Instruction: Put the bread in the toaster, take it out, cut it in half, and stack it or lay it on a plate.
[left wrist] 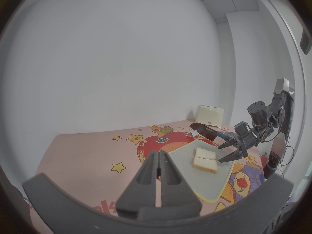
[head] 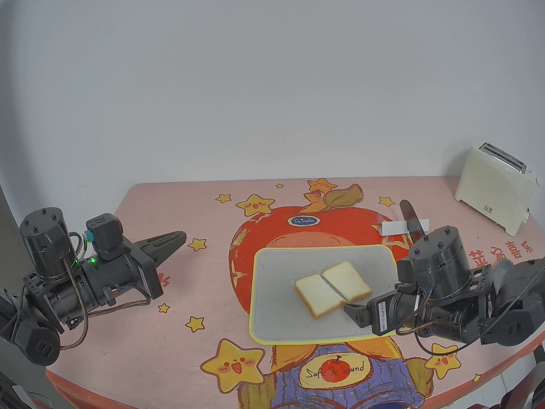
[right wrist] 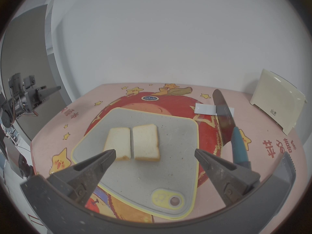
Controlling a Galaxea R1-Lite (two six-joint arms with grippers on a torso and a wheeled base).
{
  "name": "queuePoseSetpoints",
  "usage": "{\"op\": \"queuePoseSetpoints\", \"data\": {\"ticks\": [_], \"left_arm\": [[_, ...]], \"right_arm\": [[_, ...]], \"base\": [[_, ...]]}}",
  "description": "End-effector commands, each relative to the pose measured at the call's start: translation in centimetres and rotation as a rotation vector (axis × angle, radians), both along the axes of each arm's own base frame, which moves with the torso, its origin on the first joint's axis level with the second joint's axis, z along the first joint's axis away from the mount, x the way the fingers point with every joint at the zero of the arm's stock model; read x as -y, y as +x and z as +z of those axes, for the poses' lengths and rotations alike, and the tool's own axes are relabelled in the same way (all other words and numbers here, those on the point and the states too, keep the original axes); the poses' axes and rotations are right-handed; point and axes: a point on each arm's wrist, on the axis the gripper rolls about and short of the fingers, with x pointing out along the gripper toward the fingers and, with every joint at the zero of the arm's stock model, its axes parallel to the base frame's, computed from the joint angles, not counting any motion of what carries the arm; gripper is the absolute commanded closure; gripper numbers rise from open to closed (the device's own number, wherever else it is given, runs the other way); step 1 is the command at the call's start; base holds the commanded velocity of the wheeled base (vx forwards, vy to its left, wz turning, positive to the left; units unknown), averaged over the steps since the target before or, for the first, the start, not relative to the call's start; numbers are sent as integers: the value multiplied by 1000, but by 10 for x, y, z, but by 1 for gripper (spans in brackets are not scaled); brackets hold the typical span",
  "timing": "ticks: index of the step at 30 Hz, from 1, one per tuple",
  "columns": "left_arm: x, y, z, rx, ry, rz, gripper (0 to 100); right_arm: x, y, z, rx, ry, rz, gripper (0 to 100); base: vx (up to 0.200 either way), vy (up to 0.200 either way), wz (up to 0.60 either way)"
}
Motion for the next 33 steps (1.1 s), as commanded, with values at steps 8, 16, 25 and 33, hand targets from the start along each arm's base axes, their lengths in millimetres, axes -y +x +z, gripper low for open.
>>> {"op": "queuePoseSetpoints", "data": {"ticks": [8, 16, 25, 33], "left_arm": [[0, 0, 0, 0, 1, -2, 100], [0, 0, 0, 0, 1, -2, 100], [0, 0, 0, 0, 1, -2, 100], [0, 0, 0, 0, 1, -2, 100]], "right_arm": [[-1, 5, -2, 1, -7, -14, 0], [-2, 8, -4, 4, -23, -29, 0], [-1, 10, -4, 19, -38, -56, 0], [-5, 10, -6, 15, -42, -49, 0]], "base": [[0, 0, 0], [0, 0, 0], [0, 0, 0], [0, 0, 0]]}}
